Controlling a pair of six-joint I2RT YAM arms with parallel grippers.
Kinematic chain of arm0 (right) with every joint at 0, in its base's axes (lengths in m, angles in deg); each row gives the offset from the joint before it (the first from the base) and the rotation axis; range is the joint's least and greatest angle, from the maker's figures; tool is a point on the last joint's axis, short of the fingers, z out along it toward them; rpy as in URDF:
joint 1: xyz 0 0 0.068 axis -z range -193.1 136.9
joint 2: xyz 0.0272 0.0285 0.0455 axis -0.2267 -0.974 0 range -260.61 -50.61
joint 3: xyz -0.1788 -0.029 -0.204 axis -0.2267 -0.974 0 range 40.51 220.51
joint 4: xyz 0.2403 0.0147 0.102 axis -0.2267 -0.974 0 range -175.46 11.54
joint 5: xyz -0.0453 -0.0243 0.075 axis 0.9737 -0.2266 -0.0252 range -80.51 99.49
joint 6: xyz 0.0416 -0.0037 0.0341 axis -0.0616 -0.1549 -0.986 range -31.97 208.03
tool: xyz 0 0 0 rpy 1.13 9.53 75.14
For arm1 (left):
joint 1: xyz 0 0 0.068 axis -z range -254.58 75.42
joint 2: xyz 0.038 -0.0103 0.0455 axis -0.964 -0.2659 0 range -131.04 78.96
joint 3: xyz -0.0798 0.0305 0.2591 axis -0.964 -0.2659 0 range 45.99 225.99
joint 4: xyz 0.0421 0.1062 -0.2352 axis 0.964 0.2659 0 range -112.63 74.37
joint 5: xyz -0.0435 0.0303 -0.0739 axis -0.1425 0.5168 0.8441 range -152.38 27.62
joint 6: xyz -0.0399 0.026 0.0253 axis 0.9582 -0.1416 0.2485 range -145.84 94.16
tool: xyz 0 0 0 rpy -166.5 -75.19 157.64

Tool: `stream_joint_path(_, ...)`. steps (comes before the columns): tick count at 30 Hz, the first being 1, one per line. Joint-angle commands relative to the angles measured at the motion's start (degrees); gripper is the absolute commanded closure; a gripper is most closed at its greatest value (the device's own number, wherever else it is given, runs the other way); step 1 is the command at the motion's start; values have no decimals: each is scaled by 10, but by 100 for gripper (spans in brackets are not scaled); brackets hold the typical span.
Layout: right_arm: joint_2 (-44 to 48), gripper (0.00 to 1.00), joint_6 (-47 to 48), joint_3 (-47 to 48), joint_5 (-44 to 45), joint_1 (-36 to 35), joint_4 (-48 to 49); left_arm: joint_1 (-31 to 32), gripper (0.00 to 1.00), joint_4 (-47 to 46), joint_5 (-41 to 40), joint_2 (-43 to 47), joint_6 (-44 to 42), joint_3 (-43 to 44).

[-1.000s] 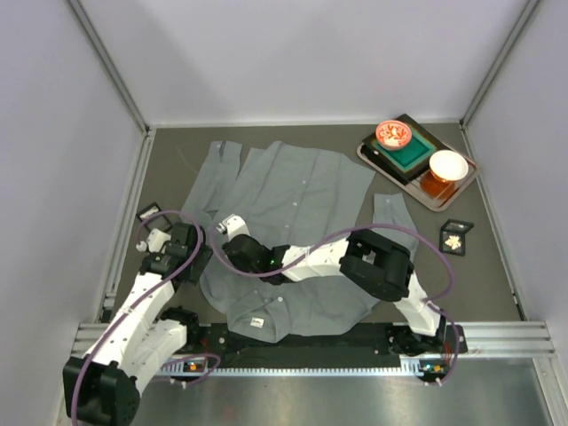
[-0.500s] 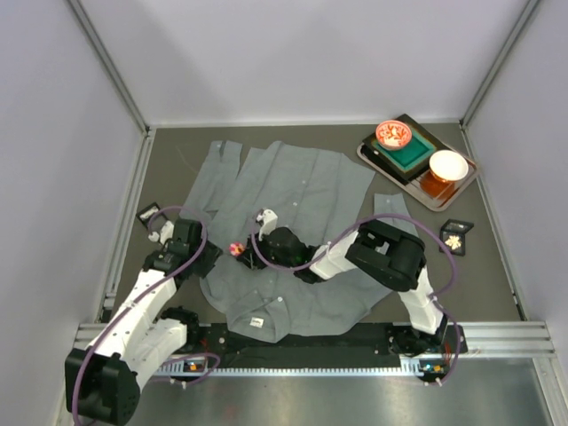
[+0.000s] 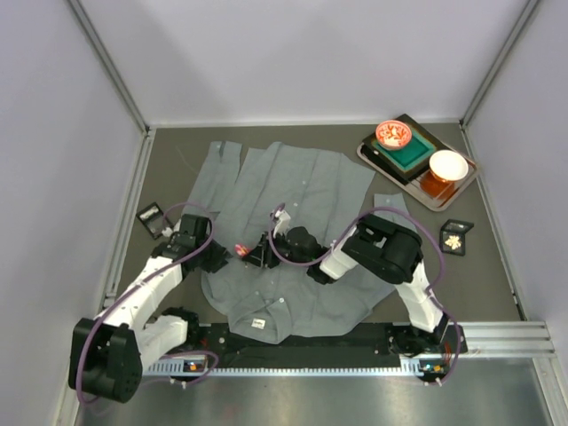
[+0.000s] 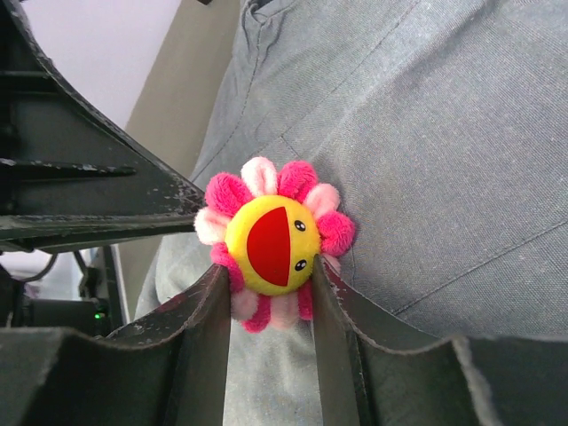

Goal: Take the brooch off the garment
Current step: Remove the brooch from the clothes.

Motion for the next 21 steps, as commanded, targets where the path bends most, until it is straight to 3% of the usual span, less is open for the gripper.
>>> stream_joint_path(1,-29,82,-37,-22,-43,12,30,-3,70,-58,38,-18,-16,8)
stream_joint_path(8,-18,70,-49,-26,-49,14,25,-2,75,-93,65,-43,-26,3)
stream_joint_path(21,10,59,-39,-19,-48,14,-33,31,78,-133,89,-86,-30,20)
